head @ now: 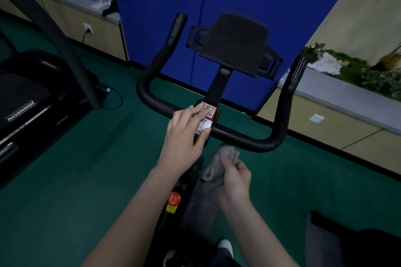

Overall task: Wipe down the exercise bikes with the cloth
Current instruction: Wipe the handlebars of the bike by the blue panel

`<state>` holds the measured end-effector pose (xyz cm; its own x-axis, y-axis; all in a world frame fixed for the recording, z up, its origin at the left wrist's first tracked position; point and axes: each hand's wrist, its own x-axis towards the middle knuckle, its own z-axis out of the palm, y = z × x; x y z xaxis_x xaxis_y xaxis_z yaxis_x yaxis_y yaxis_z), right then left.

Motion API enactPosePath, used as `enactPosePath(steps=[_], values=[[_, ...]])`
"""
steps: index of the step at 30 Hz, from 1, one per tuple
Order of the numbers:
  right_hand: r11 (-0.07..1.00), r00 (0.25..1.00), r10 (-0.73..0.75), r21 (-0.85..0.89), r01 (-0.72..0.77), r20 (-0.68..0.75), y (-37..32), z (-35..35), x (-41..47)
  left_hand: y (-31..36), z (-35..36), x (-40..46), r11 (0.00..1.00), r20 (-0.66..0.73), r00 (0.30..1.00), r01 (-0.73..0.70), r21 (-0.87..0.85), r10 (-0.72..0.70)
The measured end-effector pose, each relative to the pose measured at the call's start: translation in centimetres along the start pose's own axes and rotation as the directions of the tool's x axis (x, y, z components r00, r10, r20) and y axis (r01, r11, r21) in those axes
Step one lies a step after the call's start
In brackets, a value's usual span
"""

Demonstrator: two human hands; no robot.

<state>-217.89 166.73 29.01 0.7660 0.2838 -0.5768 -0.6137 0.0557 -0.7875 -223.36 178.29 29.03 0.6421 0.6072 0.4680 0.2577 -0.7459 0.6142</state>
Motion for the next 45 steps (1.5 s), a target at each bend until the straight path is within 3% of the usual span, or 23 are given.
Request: enactPosePath(steps=[10,15,18,24,28,32,37,40,45], values=[[0.987,0.997,-0.063,0.153,0.056,0.044,-0.7,2.2,-0.4,-0.1,-0.2,0.0,1.0,0.023,1.0,-0.009,0.025,0.008],[0.947,0.95,-0.286,0.114,0.3,-0.122,-0.8,-0.5,-0.1,0.1,0.0,0.1,1.0,0.024,1.0,0.014,0.025,-0.015],[0.923,0.921,-0.375,0.046,0.381,-0.104,-0.4,0.8,-0.2,0.1,0.0,0.1,1.0,0.022,1.0,0.013,0.02,-0.013],[0.934,0.938,-0.327,0.11,0.34,-0.119,-0.7,3.4,-0.1,-0.1,-0.3,0.3,0.999,0.036,0.999,-0.019,0.051,0.017],[0.906,0.883,-0.406,0.02,0.422,-0.234,-1.9,0.2,0.5,-0.1,-0.2,0.2,0.999,0.03,1.0,0.0,0.038,-0.001],[0.845,0.822,-0.534,-0.138,0.516,-0.198,-1.7,1.0,0.4,0.0,-0.1,0.1,1.0,0.025,1.0,0.011,0.026,-0.011],[0.838,0.833,-0.537,-0.201,0.508,-0.132,-1.5,1.9,-0.2,-0.1,-0.2,0.2,0.999,0.044,0.999,-0.006,0.039,0.004],[0.845,0.82,-0.533,-0.18,0.503,-0.207,-2.4,-1.8,-0.1,0.3,-0.3,0.1,0.997,0.032,0.999,-0.002,0.078,0.0],[0.762,0.684,-0.646,-0.234,0.604,-0.339,-4.0,-5.6,0.9,1.8,0.1,0.8,0.978,0.036,0.992,-0.128,0.164,0.124]])
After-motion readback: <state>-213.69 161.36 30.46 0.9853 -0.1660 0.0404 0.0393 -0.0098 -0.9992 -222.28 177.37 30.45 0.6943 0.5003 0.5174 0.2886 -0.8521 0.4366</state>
